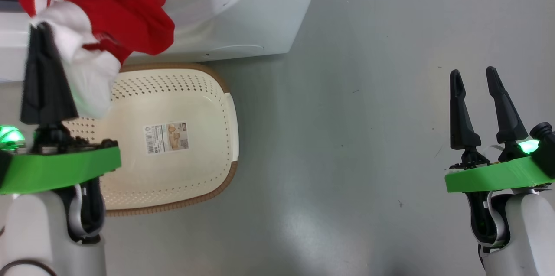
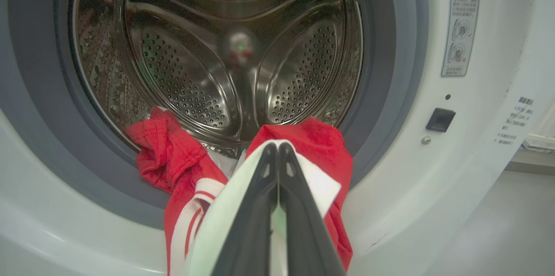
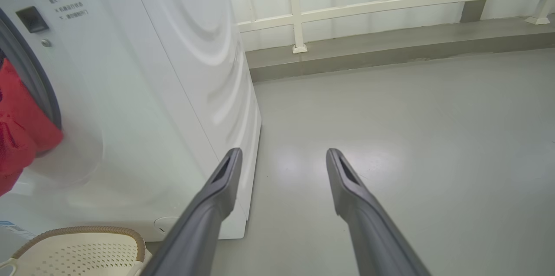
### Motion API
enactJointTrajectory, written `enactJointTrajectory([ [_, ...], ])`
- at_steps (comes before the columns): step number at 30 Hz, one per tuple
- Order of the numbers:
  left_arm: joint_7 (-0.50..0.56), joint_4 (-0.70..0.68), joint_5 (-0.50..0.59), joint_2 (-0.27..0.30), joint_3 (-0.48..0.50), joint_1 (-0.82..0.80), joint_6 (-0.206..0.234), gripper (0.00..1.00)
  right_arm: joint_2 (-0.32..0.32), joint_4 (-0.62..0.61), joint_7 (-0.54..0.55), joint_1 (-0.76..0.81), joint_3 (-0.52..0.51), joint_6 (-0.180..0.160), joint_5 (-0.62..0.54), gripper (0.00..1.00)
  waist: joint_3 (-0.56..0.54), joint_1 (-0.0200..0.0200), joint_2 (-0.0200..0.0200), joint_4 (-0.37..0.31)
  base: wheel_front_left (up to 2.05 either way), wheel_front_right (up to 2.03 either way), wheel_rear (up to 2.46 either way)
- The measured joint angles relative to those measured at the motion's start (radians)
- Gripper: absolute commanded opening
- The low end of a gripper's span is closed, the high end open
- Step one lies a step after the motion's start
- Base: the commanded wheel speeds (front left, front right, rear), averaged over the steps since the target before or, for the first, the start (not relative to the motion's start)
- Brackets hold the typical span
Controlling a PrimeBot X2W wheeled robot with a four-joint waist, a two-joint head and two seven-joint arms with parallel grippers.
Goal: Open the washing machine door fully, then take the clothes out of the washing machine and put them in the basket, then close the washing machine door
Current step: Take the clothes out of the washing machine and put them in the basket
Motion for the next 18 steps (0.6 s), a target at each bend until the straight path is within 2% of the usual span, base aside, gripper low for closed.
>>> enactJointTrajectory([
  [11, 0.0, 0.285, 0.064, 0.0, -0.023, -0.007, -0.002, 0.0, 0.0, -0.007, 0.0, -0.016, 0.007, 0.0, 0.014, 1.0, 0.054, 0.0, 0.0, -0.011, 0.0, 0.0, 0.0],
  [18, 0.0, 0.443, 0.094, 0.0, -0.033, -0.083, -0.011, 0.0, 0.0, -0.014, 0.0, -0.029, 0.006, 0.0, 0.018, 1.0, 0.091, 0.0, 0.0, -0.016, 0.0, 0.0, 0.0],
])
